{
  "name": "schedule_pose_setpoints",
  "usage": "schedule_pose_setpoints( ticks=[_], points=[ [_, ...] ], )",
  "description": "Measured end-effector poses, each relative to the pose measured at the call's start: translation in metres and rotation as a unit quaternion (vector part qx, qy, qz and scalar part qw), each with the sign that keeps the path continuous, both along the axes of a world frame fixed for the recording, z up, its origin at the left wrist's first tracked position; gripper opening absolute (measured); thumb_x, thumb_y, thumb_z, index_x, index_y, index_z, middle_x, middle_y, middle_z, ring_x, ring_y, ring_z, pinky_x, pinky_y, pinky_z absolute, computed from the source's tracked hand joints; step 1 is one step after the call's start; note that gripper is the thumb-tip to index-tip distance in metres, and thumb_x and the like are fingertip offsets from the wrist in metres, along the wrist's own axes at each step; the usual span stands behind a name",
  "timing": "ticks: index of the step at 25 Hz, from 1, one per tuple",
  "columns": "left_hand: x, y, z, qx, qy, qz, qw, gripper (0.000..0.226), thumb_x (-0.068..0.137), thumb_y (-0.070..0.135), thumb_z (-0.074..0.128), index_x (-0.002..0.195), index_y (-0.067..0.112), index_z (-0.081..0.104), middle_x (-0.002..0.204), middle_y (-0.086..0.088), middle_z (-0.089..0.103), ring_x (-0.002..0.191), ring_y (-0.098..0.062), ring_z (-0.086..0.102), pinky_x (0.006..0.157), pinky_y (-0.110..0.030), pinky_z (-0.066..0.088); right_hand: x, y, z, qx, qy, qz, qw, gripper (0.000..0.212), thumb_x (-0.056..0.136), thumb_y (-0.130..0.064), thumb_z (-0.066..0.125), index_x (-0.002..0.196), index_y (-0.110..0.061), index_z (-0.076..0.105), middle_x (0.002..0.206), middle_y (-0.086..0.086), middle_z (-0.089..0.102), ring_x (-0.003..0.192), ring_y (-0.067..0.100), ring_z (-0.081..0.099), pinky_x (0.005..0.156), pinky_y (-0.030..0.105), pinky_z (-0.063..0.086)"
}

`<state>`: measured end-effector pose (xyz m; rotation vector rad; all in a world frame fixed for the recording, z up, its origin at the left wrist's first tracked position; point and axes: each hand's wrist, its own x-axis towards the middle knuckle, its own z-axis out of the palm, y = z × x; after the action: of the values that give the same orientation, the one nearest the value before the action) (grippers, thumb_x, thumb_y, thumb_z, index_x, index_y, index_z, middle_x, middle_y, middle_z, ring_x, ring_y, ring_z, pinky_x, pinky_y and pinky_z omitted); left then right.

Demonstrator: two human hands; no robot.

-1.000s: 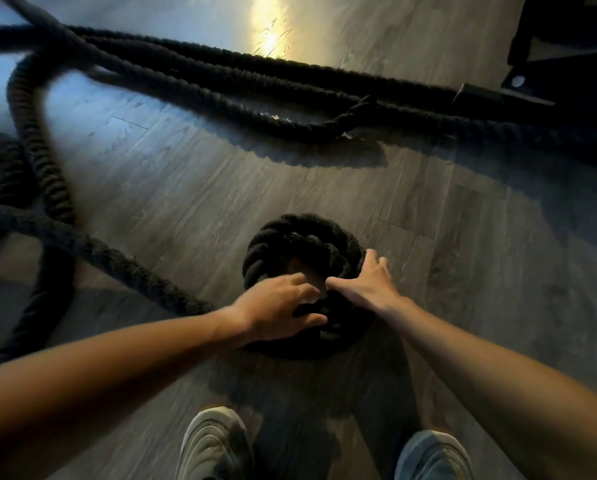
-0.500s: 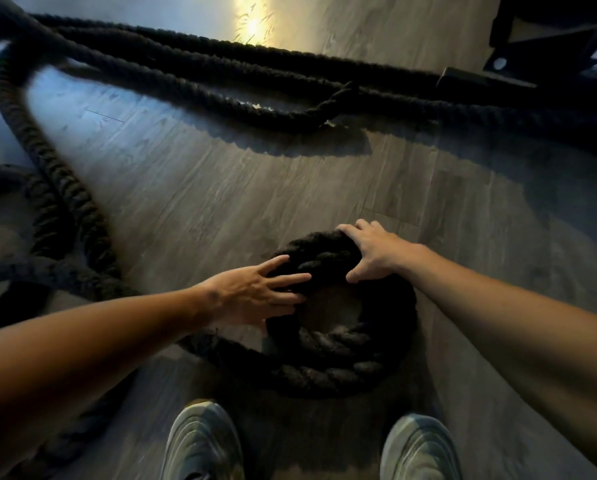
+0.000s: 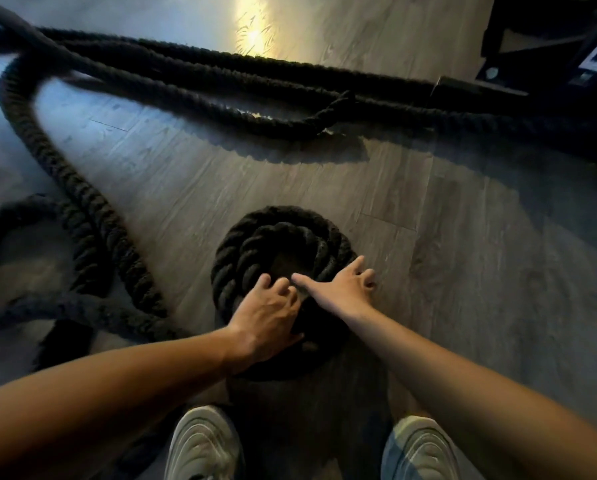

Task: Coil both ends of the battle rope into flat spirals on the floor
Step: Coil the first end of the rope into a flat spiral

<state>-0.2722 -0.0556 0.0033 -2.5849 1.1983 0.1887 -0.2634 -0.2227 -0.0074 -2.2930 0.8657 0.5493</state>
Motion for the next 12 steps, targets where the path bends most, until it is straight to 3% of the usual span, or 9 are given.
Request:
schedule_pose_setpoints(
  ticks=[3,6,8,10,12],
  points=[
    [-0.012,-0.007,-0.002,-0.035,0.043,0.053,0.997,0.069,0.082,0.068,0.048,0.121,0.013,0.062,0.108,-0.005,0.062,0.106,-0.029,0.047,0.082,-0.044,0.039,0.0,0.002,-0.006,-0.055,-0.037,0.025,0.997,0.136,0.06,-0.065,0.08,0.156,-0.012,-0.001,0.151,0.019,0.02,0.134,0.042,0.036,0.102,0.047,0.043],
    [0.003,-0.007,0.006,-0.066,0.08,0.025,0.994,0.061,0.076,0.068,0.051,0.102,0.016,0.069,0.101,-0.003,0.061,0.099,-0.027,0.051,0.076,-0.04,0.044,0.002,-0.005,-0.008,-0.057,-0.064,0.041,0.996,0.134,0.06,-0.064,0.079,0.156,-0.01,0.002,0.149,0.02,0.024,0.132,0.043,0.038,0.106,0.044,0.039],
    [0.018,-0.006,0.01,-0.086,0.118,0.0,0.989,0.056,0.078,0.064,0.054,0.098,0.015,0.071,0.104,-0.003,0.059,0.097,-0.025,0.053,0.081,-0.039,0.049,0.007,-0.011,-0.006,-0.051,-0.073,0.051,0.995,0.134,0.06,-0.063,0.079,0.157,-0.009,0.003,0.15,0.021,0.024,0.133,0.043,0.038,0.107,0.044,0.038],
    [0.026,-0.003,0.011,-0.126,0.156,-0.022,0.979,0.05,0.081,0.059,0.058,0.103,0.016,0.072,0.108,-0.004,0.059,0.1,-0.024,0.054,0.088,-0.039,0.05,0.013,-0.019,-0.004,-0.043,-0.085,0.058,0.994,0.132,0.06,-0.06,0.08,0.156,-0.009,0.005,0.15,0.022,0.024,0.134,0.044,0.036,0.107,0.045,0.038],
    [0.033,0.007,0.012,-0.174,0.163,-0.053,0.97,0.052,0.084,0.056,0.059,0.12,0.02,0.069,0.117,-0.004,0.06,0.109,-0.024,0.055,0.095,-0.037,0.049,0.018,-0.032,-0.002,-0.038,-0.088,0.08,0.992,0.13,0.062,-0.057,0.081,0.156,-0.008,0.005,0.151,0.023,0.022,0.136,0.045,0.034,0.109,0.046,0.036]
  ],
)
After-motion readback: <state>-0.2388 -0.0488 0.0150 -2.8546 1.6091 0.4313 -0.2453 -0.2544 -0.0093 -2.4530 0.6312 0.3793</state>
